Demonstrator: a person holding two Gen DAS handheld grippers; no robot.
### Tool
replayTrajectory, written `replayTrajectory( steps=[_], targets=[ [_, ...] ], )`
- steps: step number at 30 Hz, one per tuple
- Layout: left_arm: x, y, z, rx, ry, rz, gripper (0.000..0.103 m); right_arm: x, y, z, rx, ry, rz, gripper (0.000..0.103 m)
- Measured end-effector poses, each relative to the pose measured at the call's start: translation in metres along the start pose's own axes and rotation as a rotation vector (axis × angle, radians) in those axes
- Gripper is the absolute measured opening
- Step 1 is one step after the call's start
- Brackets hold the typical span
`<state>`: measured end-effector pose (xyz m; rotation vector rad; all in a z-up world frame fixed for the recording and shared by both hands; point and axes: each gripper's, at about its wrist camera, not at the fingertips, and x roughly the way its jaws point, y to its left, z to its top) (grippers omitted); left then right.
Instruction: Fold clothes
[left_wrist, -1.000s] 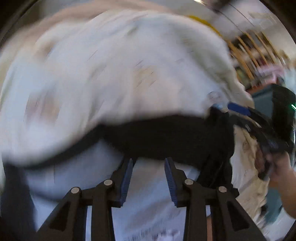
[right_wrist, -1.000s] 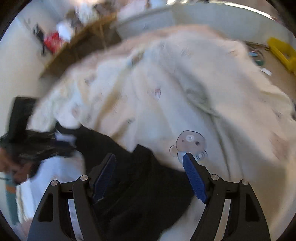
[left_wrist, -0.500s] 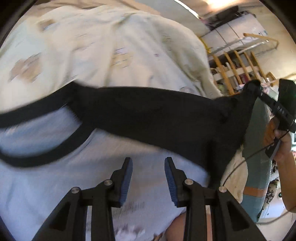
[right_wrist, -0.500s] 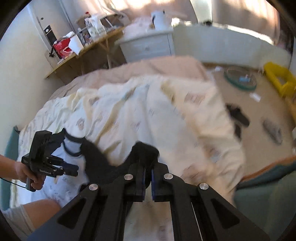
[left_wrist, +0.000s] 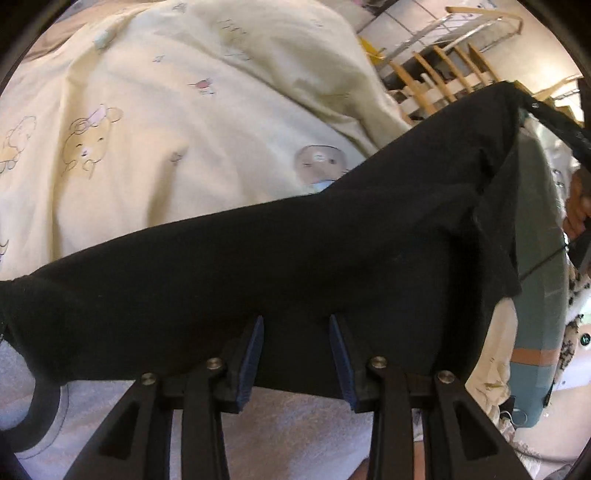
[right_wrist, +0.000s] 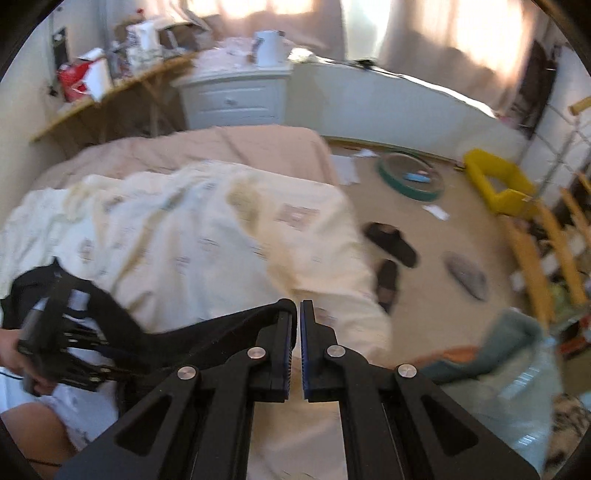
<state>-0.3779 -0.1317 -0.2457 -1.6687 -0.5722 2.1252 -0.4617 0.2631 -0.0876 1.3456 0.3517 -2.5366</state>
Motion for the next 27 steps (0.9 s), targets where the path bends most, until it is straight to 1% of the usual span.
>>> replayTrajectory(
  steps=[2,4,5,7,8,9,10,13,14,15,17,19,20,22,23,24,25,26,27],
  targets=[
    [-0.007,-0.003,-0.003,0.004,-0.014,-0.019,0.040,-0.003,-0.008,-0.003,0.000,0.022,-0.058,0.004],
    [-0.015,-0.005,-0.006,0.012,-0.039,-0.019,0.040,0.002,-0.014,-0.005,0.004,0.054,-0.089,0.004],
    [-0.019,-0.004,-0.008,0.004,-0.050,-0.021,0.041,0.006,-0.016,-0.005,0.013,0.070,-0.080,0.004],
    [-0.021,0.005,-0.013,-0.027,-0.053,-0.005,0.041,0.020,-0.019,-0.004,0.042,0.126,-0.006,0.009],
    [-0.018,0.011,-0.016,-0.037,-0.042,0.015,0.041,0.027,-0.021,-0.002,0.056,0.152,0.022,0.014],
    [-0.016,0.017,-0.019,-0.047,-0.028,0.038,0.041,0.031,-0.023,0.001,0.071,0.169,0.037,0.019],
    [-0.012,0.023,-0.021,-0.057,-0.009,0.062,0.041,0.033,-0.027,0.006,0.085,0.178,0.055,0.021],
    [-0.003,0.039,-0.029,-0.092,0.024,0.078,0.041,0.035,-0.035,0.021,0.068,0.236,0.070,0.025],
    [0.000,0.039,-0.030,-0.080,0.029,0.090,0.041,0.034,-0.036,0.025,0.056,0.254,0.072,0.025],
    [0.003,0.038,-0.030,-0.060,0.035,0.107,0.041,0.033,-0.035,0.027,0.038,0.277,0.086,0.028],
    [0.008,0.036,-0.032,-0.020,0.047,0.140,0.041,0.032,-0.036,0.028,-0.015,0.374,0.162,0.028],
    [0.016,0.028,-0.035,0.061,0.061,0.199,0.041,0.031,-0.034,0.024,-0.123,0.487,0.173,0.030],
    [0.020,0.023,-0.037,0.105,0.067,0.230,0.041,0.028,-0.037,0.024,-0.169,0.528,0.147,0.030],
    [0.024,0.019,-0.040,0.143,0.076,0.262,0.041,0.021,-0.049,0.026,-0.219,0.571,0.060,0.030],
    [0.024,0.021,-0.041,0.138,0.078,0.258,0.041,0.013,-0.056,0.028,-0.233,0.565,0.036,0.030],
    [0.024,0.024,-0.041,0.127,0.080,0.244,0.041,0.003,-0.058,0.030,-0.225,0.527,0.054,0.033],
    [0.024,0.027,-0.041,0.116,0.082,0.229,0.041,-0.008,-0.057,0.032,-0.215,0.487,0.103,0.034],
    [0.023,0.030,-0.041,0.116,0.085,0.221,0.041,-0.018,-0.049,0.029,-0.205,0.450,0.195,0.037],
    [0.024,0.030,-0.042,0.124,0.089,0.222,0.041,-0.023,-0.037,0.023,-0.208,0.427,0.252,0.043]
  ],
)
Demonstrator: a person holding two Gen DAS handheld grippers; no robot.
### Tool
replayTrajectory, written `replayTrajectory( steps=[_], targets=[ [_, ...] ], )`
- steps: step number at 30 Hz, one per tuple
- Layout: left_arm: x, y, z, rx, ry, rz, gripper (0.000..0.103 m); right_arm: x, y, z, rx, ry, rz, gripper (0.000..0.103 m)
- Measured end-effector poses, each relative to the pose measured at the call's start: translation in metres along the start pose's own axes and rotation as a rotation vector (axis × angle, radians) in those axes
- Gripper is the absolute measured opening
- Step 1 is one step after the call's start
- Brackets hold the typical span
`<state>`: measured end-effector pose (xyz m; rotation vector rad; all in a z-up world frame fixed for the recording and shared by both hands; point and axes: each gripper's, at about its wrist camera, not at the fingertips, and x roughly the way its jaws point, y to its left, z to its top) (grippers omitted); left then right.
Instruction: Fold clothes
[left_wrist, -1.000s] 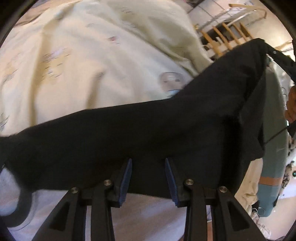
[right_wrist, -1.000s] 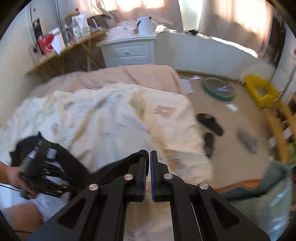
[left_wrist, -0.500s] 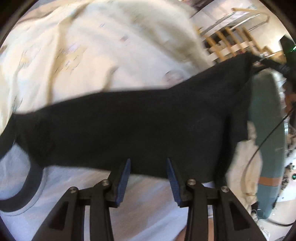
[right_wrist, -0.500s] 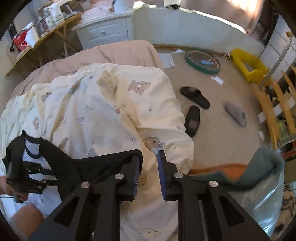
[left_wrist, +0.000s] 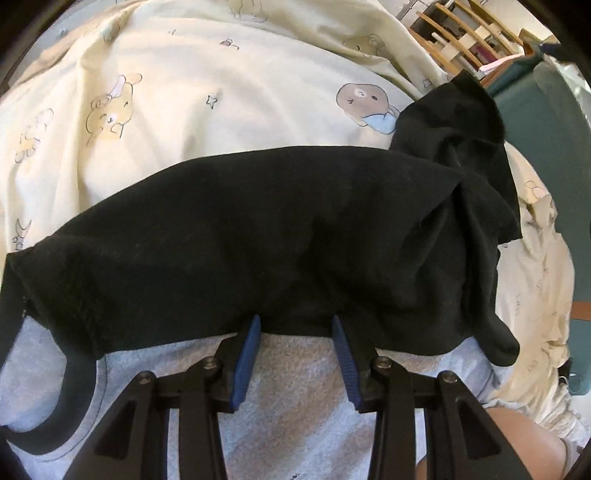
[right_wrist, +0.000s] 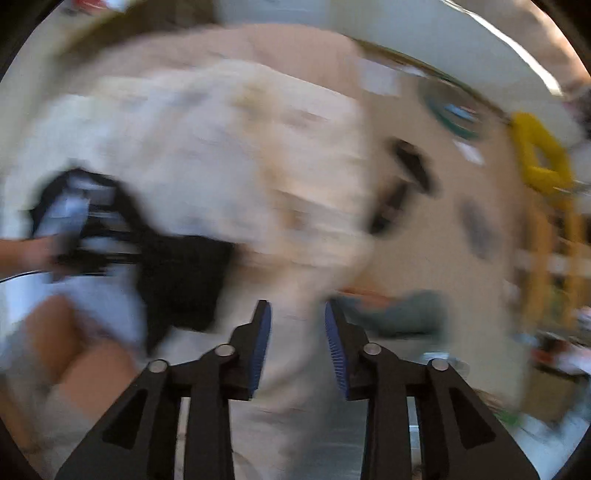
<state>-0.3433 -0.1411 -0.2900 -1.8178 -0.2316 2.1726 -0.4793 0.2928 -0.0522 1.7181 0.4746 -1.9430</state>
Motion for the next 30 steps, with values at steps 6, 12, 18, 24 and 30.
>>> replayTrajectory(
  steps=[6,12,18,24,30],
  targets=[
    [0.003,0.000,-0.006,0.024,0.013,0.027,0.041,0.080,0.089,-0.026,-0.015,-0.098,0.222,0.078],
    [0.003,0.003,-0.015,0.014,0.004,0.043,0.041,0.181,0.136,-0.044,-0.048,0.019,0.243,0.046],
    [0.004,0.007,-0.025,0.009,-0.010,0.050,0.041,0.146,0.127,-0.078,-0.145,0.076,0.157,0.002],
    [0.003,0.016,-0.034,0.006,-0.017,0.030,0.042,0.078,0.081,-0.108,-0.124,0.154,-0.044,0.002],
    [-0.025,0.034,-0.042,-0.097,-0.055,-0.120,0.043,0.100,0.066,-0.136,-0.049,0.334,-0.067,0.002]
  ],
)
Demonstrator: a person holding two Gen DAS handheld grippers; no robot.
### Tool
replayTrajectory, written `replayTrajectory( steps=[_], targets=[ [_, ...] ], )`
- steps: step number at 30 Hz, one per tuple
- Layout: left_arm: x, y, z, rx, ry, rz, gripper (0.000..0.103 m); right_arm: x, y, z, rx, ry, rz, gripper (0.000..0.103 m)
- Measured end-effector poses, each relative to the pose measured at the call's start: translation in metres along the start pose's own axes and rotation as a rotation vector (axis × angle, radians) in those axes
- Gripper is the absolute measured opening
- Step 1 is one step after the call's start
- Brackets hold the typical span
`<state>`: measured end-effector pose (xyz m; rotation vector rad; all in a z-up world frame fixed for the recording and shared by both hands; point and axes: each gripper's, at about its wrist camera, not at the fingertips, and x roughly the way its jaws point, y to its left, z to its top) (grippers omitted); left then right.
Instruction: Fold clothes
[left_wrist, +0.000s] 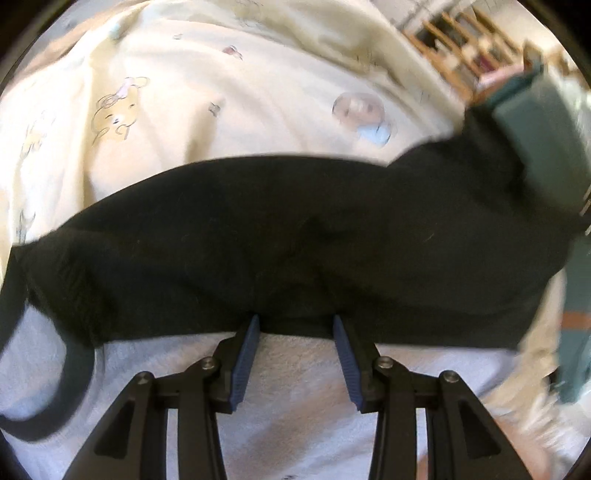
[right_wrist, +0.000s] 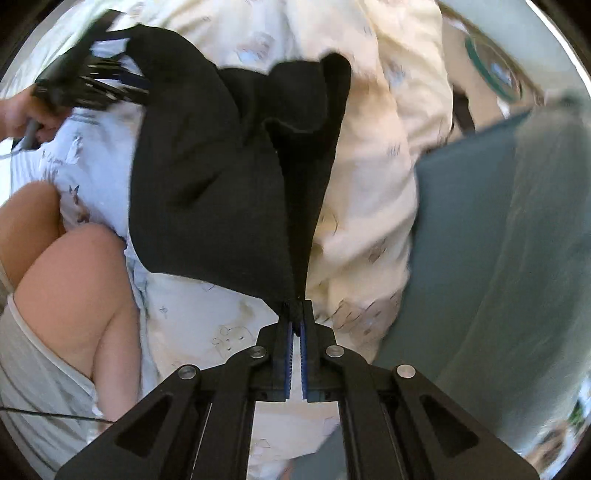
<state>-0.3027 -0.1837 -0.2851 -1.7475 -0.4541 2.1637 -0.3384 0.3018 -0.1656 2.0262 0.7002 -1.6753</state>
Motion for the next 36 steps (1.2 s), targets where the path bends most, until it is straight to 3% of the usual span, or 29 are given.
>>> replayTrajectory(
  steps=[4,8,10,11,15,21,26,30,36],
  targets=[
    [-0.031,0.009,-0.006,-0.035,-0.048,-0.031,0.043,0.024,-0.003,-0.011,0.112,0.019,0.044,0.002],
    [-0.063,-0.022,0.007,-0.096,-0.012,-0.118,0.043,0.010,-0.008,-0.014,0.270,-0.104,0.073,0.002],
    [-0.080,-0.046,0.014,-0.034,0.015,-0.154,0.043,0.001,-0.006,-0.013,0.329,-0.136,0.063,0.002],
    [-0.097,-0.050,0.002,0.018,0.028,-0.156,0.043,-0.003,-0.004,-0.013,0.359,-0.152,0.057,0.002],
    [-0.107,-0.067,0.012,0.223,0.042,-0.176,0.043,-0.017,0.007,-0.015,0.460,-0.182,0.006,0.002],
    [-0.092,-0.088,0.070,0.382,0.049,-0.165,0.043,-0.032,0.010,-0.027,0.589,-0.216,-0.009,0.003],
    [-0.078,-0.111,0.084,0.491,0.074,-0.139,0.043,-0.035,0.020,-0.026,0.643,-0.282,0.012,0.003],
    [-0.064,-0.112,0.087,0.423,0.105,-0.184,0.043,-0.030,0.036,-0.028,0.649,-0.354,0.020,0.003],
    [-0.027,-0.152,0.117,0.430,0.073,-0.159,0.043,-0.008,0.049,-0.039,0.624,-0.462,0.044,0.003]
  ],
)
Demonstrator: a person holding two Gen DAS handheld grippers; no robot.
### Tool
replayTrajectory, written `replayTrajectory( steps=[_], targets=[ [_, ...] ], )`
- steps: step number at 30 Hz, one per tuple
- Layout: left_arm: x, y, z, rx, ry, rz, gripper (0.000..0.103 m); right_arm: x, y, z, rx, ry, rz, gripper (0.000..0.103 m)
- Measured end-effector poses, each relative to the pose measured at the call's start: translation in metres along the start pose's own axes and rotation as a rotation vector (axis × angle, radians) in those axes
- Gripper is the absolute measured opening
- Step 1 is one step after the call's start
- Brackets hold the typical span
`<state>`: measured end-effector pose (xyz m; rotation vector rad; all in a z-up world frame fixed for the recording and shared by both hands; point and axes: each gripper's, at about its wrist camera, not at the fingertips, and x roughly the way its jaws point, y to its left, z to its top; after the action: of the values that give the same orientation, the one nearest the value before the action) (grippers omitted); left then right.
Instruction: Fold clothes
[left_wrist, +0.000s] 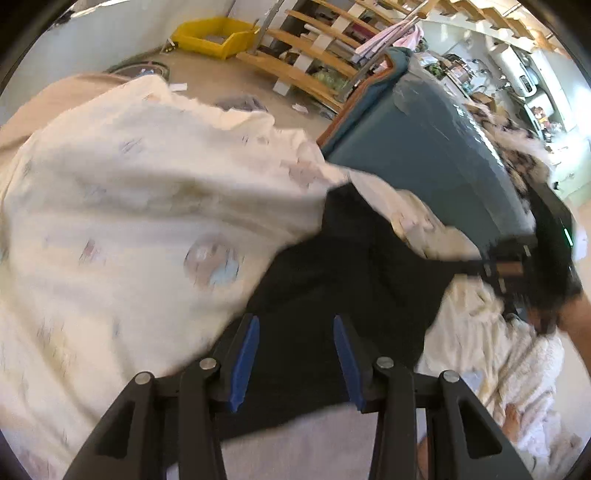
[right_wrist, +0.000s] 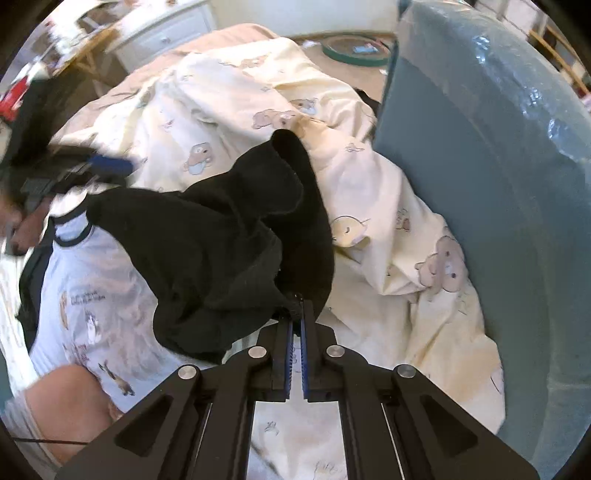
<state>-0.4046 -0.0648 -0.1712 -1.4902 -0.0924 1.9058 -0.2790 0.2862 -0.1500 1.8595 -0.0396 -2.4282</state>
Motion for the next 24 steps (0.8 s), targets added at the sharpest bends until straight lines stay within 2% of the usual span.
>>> replayTrajectory(
  steps=[2,6,10,11,12,13,15,18,22,24],
  targets=[
    [0.022,-0.011,0.024,-0.008,0.006,0.002,0.043,0.003,-0.003,-0.009,-0.003,-0.031,0.026,0.003],
    [0.068,-0.040,0.068,0.059,0.047,0.042,0.043,0.003,-0.014,-0.022,0.010,-0.077,0.061,0.003],
    [0.106,-0.072,0.099,0.223,0.091,0.170,0.043,0.001,-0.022,-0.035,0.011,-0.110,0.090,0.003],
    [0.108,-0.077,0.101,0.258,0.093,0.207,0.034,0.001,-0.024,-0.038,0.012,-0.118,0.097,0.003],
    [0.108,-0.081,0.102,0.292,0.092,0.240,0.014,0.001,-0.025,-0.041,0.014,-0.124,0.103,0.003],
    [0.108,-0.086,0.103,0.326,0.091,0.274,0.001,0.001,-0.025,-0.043,0.017,-0.130,0.107,0.003],
    [0.097,-0.092,0.104,0.344,0.064,0.277,0.001,0.001,-0.026,-0.046,0.025,-0.141,0.118,0.003],
    [0.064,-0.095,0.114,0.318,0.005,0.268,0.001,-0.004,-0.030,-0.044,0.047,-0.159,0.162,0.003],
    [0.016,-0.077,0.145,0.225,-0.083,0.315,0.001,-0.018,-0.041,-0.022,0.074,-0.186,0.193,0.003],
    [0.003,-0.067,0.159,0.212,-0.106,0.359,0.001,-0.021,-0.039,-0.006,0.052,-0.187,0.178,0.003]
  ],
)
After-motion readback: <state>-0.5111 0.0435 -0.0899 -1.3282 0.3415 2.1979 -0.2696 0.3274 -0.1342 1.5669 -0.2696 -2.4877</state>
